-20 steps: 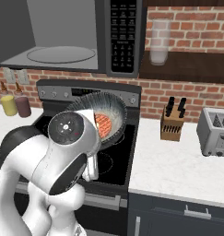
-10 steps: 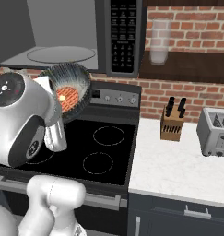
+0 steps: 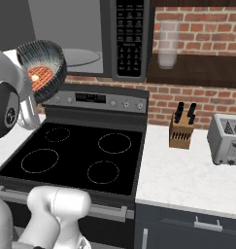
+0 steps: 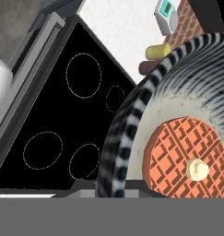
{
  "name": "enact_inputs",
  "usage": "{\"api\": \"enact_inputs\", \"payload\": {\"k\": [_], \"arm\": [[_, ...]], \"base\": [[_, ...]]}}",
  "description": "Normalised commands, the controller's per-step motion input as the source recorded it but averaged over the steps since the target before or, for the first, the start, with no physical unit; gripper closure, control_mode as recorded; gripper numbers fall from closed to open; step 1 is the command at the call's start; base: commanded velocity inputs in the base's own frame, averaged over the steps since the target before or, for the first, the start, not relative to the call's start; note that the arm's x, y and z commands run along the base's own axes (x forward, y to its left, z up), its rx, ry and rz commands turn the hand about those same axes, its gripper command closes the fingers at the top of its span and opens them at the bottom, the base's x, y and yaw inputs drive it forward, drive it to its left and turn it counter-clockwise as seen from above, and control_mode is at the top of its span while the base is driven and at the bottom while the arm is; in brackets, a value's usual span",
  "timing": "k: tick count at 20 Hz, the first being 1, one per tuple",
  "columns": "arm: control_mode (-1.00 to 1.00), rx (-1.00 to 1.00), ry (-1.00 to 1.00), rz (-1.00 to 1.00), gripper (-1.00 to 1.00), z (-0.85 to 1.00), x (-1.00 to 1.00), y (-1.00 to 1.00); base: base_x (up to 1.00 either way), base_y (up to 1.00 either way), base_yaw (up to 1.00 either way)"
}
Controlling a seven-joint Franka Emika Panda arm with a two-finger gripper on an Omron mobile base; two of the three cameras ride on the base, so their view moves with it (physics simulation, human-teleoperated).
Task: Open the microwave, place the bowl with waffle inside the microwave, then close the microwave door and turn it on.
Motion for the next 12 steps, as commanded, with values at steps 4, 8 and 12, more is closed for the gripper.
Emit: {"api": "enact_inputs", "payload": {"k": [4,8,12], "arm": [[-1.00,0.10,-0.06,0.00,1.00,0.26,0.53,0.29],[-1.00,0.24,-0.05,0.00,1.00,0.18,0.66,0.00],[-1.00,0.16,0.00,0.00,1.00,0.19,0.59,0.04]], "base": [[0.00,0.00,0.00],[0.00,0.00,0.00],[0.00,0.00,0.00]]}}
